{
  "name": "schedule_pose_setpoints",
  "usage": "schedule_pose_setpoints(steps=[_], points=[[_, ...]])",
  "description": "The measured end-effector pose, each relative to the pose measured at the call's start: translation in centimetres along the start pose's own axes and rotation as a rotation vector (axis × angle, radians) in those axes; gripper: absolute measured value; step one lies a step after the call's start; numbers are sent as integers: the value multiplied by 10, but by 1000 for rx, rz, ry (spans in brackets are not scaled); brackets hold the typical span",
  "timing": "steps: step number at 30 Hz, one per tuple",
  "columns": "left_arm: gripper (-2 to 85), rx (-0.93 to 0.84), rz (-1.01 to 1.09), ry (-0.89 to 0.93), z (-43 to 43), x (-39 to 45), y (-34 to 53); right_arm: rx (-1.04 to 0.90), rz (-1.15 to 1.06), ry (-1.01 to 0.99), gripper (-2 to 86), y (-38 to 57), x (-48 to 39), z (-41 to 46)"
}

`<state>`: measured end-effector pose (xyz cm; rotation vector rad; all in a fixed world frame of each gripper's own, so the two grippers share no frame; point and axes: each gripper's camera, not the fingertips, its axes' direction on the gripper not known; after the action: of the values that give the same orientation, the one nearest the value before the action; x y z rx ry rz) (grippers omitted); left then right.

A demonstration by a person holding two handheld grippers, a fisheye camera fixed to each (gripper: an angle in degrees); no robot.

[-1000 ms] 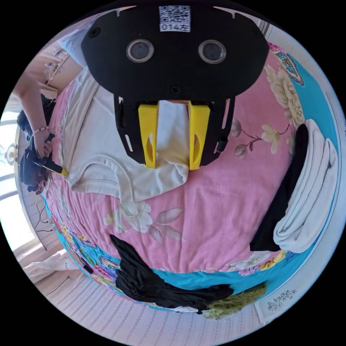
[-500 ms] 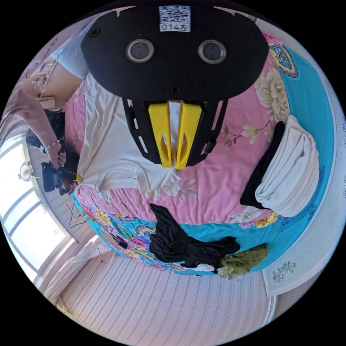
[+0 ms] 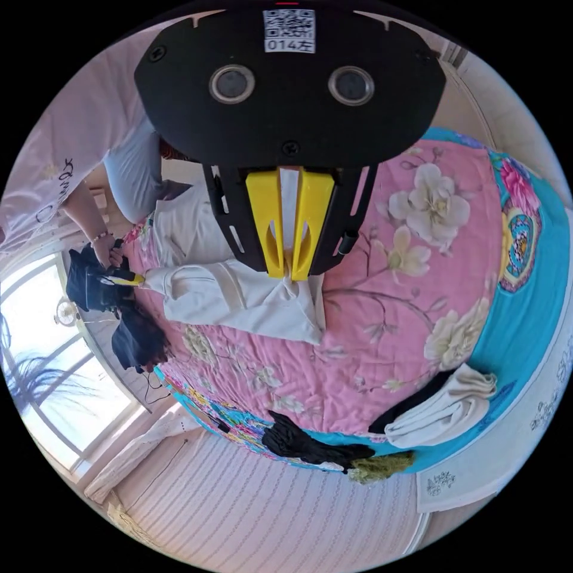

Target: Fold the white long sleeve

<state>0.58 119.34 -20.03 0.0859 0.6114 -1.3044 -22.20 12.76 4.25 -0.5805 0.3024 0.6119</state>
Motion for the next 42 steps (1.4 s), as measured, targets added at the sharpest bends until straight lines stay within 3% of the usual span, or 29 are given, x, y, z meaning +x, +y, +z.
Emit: schedule_pose_setpoints(steps=[6,9,17,23,30,33,37,42], points=[[8,-18,-141,116,4,-15,92,-88,-33,129,13,67,-48,42],[2,-35,-177,47,-9,-8,130,-133,-20,269,16,85,-74,44],[26,18,60,-26,-2,72,163,-87,-161,415,19,62,-167,70],[38,-68,112,45,53,108,191,-159,-93,400,13,55,-199,119],[29,-240,349,-105,98,151,228,-278,51,592,-1,113,-186,126],[5,-291,395,-144,108,163,239,-297,141,543,-2,123,-173,124],[-8,-210,404,-246,88,175,265,-229,48,430,-3,100,-194,138],[-10,-1,448,-117,82,219,295,-243,-189,419,-3,28,-229,193]])
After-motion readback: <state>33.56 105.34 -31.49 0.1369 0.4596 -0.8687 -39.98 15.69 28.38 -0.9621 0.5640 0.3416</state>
